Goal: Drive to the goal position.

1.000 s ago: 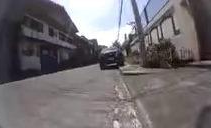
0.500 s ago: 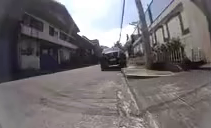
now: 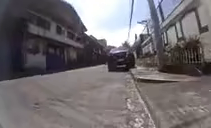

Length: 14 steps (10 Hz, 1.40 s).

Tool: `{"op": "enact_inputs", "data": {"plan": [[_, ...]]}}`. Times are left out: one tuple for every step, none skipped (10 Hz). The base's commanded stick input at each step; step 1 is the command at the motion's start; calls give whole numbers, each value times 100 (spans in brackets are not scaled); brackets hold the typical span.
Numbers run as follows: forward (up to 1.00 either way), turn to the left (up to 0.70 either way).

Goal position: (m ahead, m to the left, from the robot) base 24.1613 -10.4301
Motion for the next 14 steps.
{"op": "enact_inputs", "data": {"plan": [[70, 23], [70, 12], [70, 0], [70, 0], [70, 0], [70, 0], [70, 0], [70, 0], [70, 0], [70, 0], [70, 0], [70, 0], [70, 0], [70, 0]]}}
